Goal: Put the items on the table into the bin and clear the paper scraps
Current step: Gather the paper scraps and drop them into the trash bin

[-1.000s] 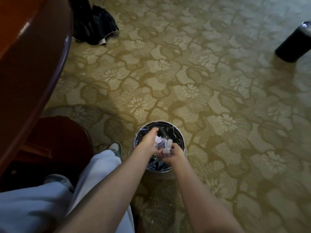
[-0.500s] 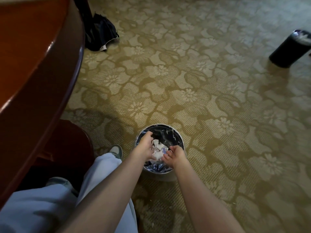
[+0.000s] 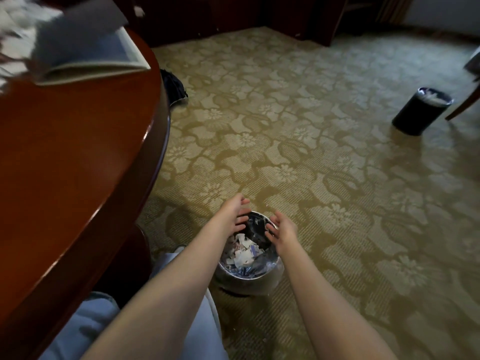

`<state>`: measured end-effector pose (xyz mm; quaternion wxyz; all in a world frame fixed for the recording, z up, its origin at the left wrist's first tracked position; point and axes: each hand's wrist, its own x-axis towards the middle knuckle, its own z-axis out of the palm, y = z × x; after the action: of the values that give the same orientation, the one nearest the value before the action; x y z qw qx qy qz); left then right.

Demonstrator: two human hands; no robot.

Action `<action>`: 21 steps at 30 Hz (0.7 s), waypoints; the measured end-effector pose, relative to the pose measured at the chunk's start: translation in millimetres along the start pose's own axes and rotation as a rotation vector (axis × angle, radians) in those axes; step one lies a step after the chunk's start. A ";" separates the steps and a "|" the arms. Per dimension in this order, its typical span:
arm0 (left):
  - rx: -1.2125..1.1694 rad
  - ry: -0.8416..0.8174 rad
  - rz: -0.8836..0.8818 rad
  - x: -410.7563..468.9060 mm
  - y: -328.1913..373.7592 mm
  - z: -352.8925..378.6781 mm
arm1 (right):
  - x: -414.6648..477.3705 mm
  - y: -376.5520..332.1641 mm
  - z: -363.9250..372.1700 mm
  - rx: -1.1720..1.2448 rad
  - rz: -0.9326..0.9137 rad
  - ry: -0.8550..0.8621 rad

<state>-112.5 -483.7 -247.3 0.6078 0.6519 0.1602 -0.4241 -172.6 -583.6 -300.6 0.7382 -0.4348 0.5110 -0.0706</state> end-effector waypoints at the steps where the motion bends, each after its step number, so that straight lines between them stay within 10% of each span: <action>1: 0.011 -0.004 0.029 -7.7 5.8 1.6 | -6.2 -6.3 0.1 0.011 -0.024 -0.015; 21: 0.247 0.168 0.847 -187.0 99.8 -9.1 | -161.6 -130.0 73.5 0.221 -0.411 -0.428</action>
<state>-147.0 -438.8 -42.9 0.6304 0.7598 -0.1239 -0.0997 -144.0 -532.7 -88.5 0.8420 -0.4512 0.2345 -0.1803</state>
